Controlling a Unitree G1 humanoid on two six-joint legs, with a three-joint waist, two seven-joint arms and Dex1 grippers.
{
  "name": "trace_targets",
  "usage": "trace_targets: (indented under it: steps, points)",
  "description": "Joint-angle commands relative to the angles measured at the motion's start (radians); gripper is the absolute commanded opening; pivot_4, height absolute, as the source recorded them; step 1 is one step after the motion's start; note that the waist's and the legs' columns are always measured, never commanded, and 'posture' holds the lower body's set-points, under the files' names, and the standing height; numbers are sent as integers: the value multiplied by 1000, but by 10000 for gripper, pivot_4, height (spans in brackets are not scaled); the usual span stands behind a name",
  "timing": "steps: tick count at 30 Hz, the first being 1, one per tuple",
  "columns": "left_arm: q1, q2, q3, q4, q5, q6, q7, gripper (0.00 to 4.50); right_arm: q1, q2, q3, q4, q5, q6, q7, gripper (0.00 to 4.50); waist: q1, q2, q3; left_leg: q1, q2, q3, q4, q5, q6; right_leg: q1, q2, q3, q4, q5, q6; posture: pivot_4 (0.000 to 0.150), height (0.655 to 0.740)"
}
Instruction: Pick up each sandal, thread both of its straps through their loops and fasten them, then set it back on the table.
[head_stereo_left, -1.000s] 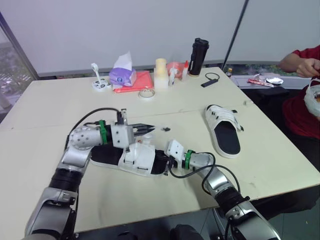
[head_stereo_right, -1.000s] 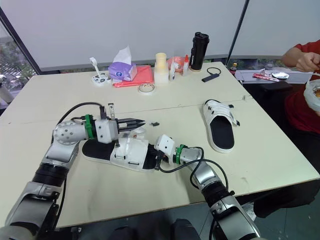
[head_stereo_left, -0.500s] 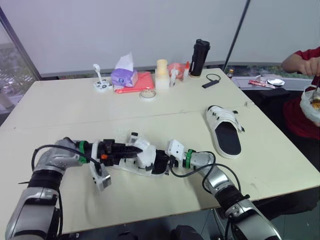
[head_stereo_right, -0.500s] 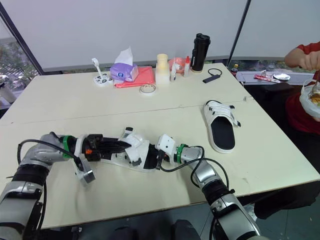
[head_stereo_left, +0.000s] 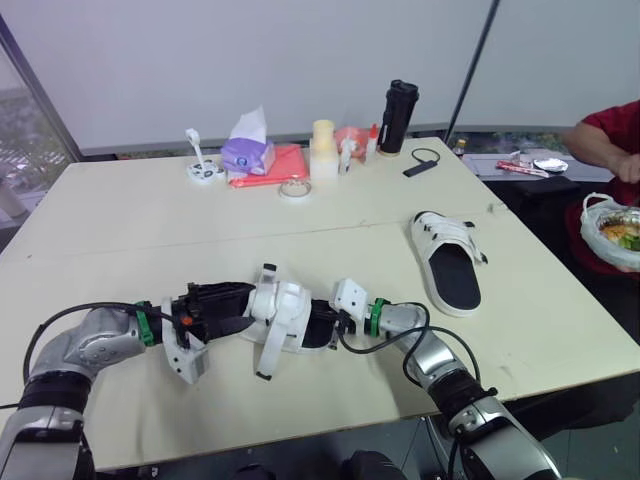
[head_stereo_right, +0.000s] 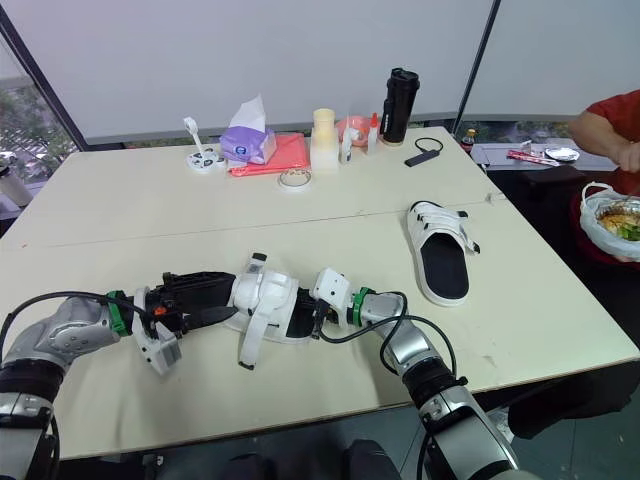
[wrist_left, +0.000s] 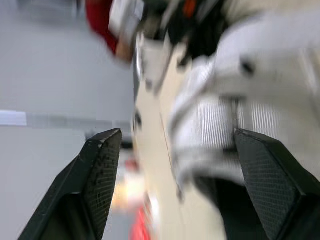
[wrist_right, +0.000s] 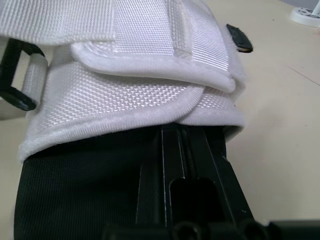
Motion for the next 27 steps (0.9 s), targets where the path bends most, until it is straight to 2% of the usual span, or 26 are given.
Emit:
trace_targets:
  steps: [1, 3, 5, 6, 9, 11, 13, 18, 22, 27]
  points:
    - [117, 20, 15, -242, -386, 529, -140, 37619, 59, -20, 56, 170, -94, 57, 1, 0, -1, 2, 1, 0, 1, 0, 0, 0, 0, 0, 0, 0, 0, 0, 0, 1500, 7394]
    - [242, 81, 18, -523, -704, 1036, -211, 37619, 53, -17, 59, 188, -95, 49, 7, 0, -3, 1, 1, 0, 3, 1, 0, 0, 0, -1, 1, -1, 0, 0, 0, 1500, 7394]
    - [328, 147, 47, -722, -945, 1358, -239, 37619, 46, -12, 62, 207, -95, 42, 13, 0, -8, 0, 1, -1, 4, 0, -1, 0, 0, -2, 3, -1, 0, 0, 0, 1500, 7394]
    - [349, 166, 66, -777, -1009, 1448, -240, 37619, 44, -10, 62, 213, -95, 40, 15, 0, -10, 0, 1, -1, 5, -1, -1, 0, 0, -2, 3, -1, 0, 0, -1, 1500, 7394]
    - [423, 241, 191, -916, -1364, 1774, -232, 37619, 30, -3, 67, 241, -102, 26, 21, 0, -12, -2, 2, 2, 4, -4, -1, 0, 0, 0, 4, -1, 0, -2, -5, 1500, 7394]
    - [471, 283, 258, -965, -1532, 1928, -252, 37619, 18, 0, 65, 257, -102, 19, 24, 0, -17, -1, 2, 4, 5, -5, -1, 0, 0, 0, 5, -1, -1, -2, -5, 1500, 7394]
    - [509, 304, 282, -989, -1555, 1989, -290, 37619, 7, 2, 65, 273, -104, 10, 26, 0, -20, -1, 2, 9, 4, -5, -3, -1, -1, 0, 5, -1, -1, -5, -6, 1500, 7394]
    - [505, 295, 234, -1001, -1506, 2051, -355, 37619, -4, 7, 64, 286, -105, 3, 25, 0, -22, -1, 3, 10, 1, -5, -4, -1, -1, 0, 6, 0, -2, -5, -8, 1500, 7394]
    - [433, 267, 138, -960, -1405, 2043, -413, 37619, -3, 6, 63, 281, -104, 5, 22, 0, -22, 0, 3, 10, 1, -5, -4, -1, -1, -1, 5, 0, -2, -5, -9, 1500, 7394]
    - [234, 181, -14, -809, -1239, 2013, -478, 37619, 9, 3, 62, 256, -101, 16, 19, 0, -22, 0, 2, 10, 0, -5, -4, -1, -1, -1, 6, 1, -2, -5, -9, 1500, 7394]
